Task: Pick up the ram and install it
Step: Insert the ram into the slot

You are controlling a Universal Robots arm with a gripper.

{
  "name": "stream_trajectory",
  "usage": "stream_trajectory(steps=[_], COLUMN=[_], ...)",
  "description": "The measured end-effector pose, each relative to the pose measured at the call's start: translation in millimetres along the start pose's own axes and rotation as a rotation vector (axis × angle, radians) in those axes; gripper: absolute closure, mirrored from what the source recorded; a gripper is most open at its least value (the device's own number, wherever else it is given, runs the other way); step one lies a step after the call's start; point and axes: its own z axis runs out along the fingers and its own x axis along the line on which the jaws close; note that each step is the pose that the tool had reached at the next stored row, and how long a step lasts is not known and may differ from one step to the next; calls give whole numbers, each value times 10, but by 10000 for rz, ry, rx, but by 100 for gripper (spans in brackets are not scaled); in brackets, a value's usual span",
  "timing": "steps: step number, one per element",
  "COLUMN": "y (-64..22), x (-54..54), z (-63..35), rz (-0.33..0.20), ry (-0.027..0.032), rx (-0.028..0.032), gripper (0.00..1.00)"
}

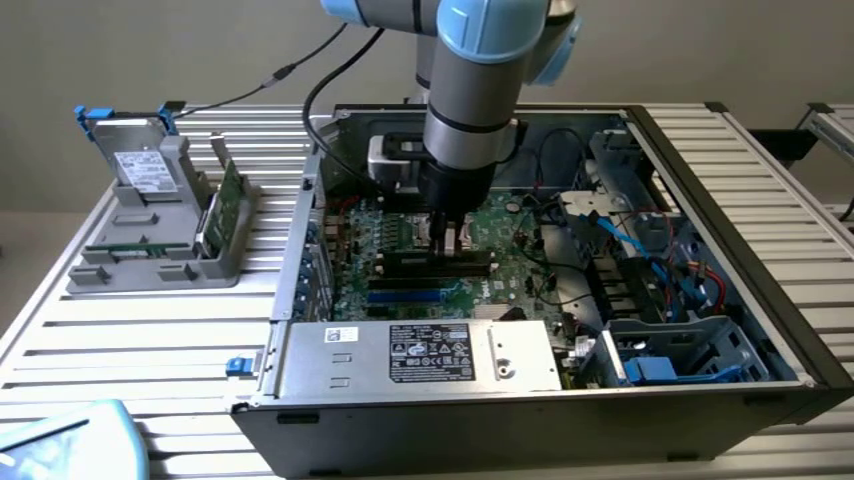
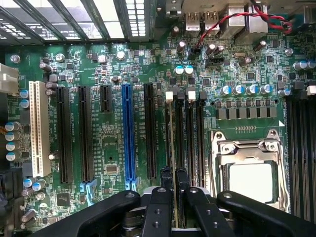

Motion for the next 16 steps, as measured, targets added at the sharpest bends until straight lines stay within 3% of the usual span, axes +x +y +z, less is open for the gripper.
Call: stream_trajectory(steps=[3, 16], y=[0, -2], x=[-8, -7], z=[1, 28], rz=[7, 16], ry=[26, 26], rx=[-1, 0], gripper=[85, 85])
